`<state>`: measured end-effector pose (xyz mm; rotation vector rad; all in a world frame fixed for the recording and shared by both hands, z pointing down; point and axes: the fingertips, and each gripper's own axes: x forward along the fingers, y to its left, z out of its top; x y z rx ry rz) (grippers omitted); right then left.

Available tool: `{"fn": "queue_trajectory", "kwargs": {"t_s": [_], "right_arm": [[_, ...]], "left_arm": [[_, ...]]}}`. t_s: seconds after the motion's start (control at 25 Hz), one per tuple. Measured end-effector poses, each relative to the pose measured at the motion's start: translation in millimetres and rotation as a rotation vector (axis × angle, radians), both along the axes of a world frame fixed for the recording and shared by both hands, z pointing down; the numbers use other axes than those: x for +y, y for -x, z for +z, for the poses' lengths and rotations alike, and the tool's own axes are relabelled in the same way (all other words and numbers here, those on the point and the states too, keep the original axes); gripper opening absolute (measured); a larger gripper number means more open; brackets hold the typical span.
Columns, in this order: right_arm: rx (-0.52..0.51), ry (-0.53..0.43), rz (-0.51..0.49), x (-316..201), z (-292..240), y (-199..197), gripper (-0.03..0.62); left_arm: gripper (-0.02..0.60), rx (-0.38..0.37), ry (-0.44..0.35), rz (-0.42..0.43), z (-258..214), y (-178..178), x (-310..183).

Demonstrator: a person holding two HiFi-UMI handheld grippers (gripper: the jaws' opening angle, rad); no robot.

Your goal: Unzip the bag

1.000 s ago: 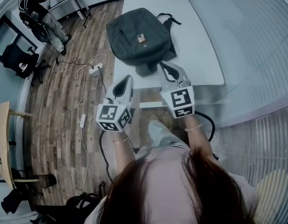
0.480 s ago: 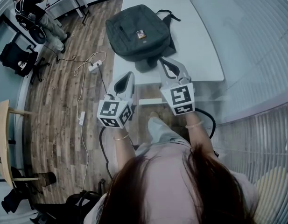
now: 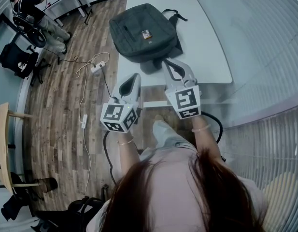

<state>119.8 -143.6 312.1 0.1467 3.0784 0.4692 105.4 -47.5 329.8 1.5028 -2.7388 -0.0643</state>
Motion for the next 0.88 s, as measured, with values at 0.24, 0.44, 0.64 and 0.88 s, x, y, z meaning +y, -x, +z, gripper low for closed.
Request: {"fn": "queue_trajectory", "kwargs": {"t_s": [0.24,0.44,0.64,0.88], "right_arm": [[-0.004,-0.008,-0.004,4,-2,1,0.003],[0.000,-0.024,0.000,6,-1,1,0.003],[-0.004,-0.021,0.001,6,0,3,0.003],[-0.011,-0.004,-0.003,4,-2,4,0.003]], "left_arm": [[0.011,0.005,-0.003,0.003,1,0,1],[0.012,0.014,0.010,0.008,6,-1,1],[0.012,0.018,0.024,0.009,10,-1,0],[0.012,0.013,0.029,0.002,8,0,0]]}}
